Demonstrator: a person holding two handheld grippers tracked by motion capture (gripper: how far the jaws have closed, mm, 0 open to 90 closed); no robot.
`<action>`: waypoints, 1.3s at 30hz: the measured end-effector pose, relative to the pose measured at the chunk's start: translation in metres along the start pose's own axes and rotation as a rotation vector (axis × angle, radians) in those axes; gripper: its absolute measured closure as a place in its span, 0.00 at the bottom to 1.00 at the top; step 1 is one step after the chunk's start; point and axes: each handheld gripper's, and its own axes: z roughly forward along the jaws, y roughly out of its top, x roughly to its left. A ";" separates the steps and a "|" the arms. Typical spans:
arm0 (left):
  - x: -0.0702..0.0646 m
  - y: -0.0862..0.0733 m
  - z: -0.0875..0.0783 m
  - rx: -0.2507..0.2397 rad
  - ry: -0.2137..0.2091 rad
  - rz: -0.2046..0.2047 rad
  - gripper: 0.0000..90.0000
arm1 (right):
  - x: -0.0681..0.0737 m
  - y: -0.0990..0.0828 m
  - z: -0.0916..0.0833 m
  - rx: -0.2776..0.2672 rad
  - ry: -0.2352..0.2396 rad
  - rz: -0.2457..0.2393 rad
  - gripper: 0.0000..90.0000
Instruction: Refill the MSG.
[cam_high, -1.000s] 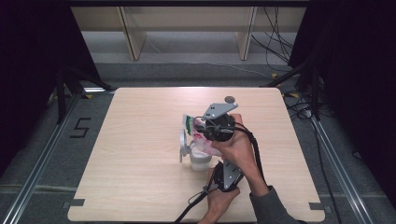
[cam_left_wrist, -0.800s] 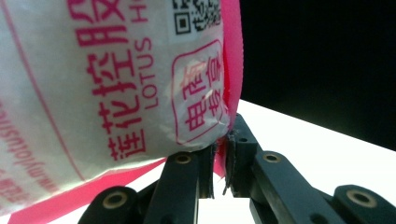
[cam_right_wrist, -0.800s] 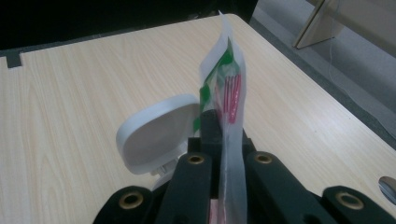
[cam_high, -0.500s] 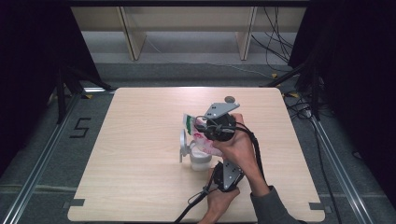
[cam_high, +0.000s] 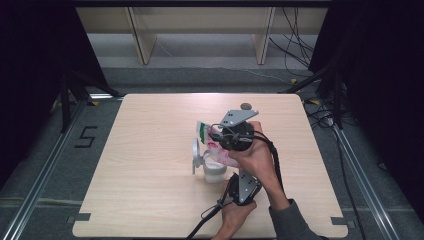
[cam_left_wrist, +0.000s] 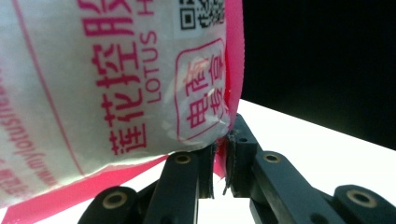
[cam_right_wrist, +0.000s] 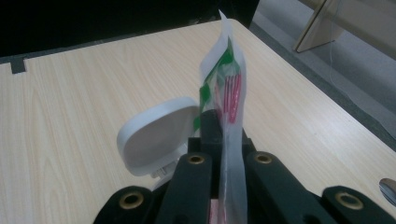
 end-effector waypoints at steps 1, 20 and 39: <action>0.000 0.000 0.000 0.000 -0.001 -0.002 0.92 | 0.000 0.000 0.000 -0.001 0.000 -0.001 1.00; 0.003 -0.001 -0.001 0.006 0.000 0.006 0.92 | -0.001 0.000 -0.003 -0.023 -0.008 -0.027 1.00; 0.010 -0.009 -0.013 0.086 -0.005 0.084 0.91 | -0.009 -0.013 -0.026 -0.116 0.045 0.007 1.00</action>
